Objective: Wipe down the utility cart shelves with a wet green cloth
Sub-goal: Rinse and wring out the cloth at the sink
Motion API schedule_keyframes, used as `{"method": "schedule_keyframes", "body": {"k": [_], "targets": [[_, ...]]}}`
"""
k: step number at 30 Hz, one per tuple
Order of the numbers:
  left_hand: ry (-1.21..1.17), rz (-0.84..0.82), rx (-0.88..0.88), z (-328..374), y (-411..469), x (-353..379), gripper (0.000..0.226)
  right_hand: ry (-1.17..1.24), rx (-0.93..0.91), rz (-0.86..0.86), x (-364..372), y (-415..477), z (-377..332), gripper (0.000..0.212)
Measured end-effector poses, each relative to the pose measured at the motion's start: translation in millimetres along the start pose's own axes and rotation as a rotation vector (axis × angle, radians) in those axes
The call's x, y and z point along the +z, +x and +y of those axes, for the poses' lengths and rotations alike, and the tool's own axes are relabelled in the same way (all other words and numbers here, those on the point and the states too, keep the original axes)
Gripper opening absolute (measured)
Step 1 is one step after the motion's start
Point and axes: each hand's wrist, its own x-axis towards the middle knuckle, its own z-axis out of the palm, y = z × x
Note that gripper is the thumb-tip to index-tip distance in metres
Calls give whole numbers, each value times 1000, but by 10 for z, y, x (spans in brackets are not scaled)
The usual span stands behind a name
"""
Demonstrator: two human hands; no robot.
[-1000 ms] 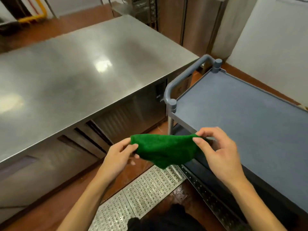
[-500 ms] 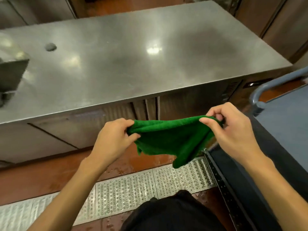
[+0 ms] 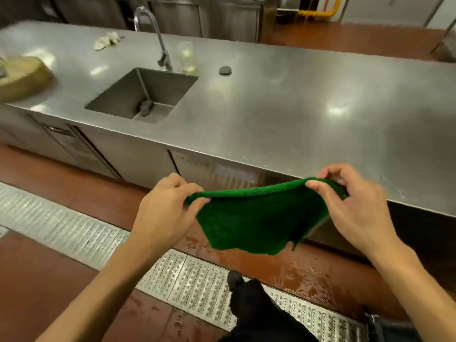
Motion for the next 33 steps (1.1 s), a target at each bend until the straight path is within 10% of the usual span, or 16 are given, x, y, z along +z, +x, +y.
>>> {"method": "schedule_keyframes", "body": {"k": [15,33], "targets": [[225,215,-74,-1392,1149,-1211,32,80,-418,-179,1402,2293,-814,15],[-295,219,-438,-3547,2791,-1289,36,360,-223,-187,3519,4268,-1552,8]]}}
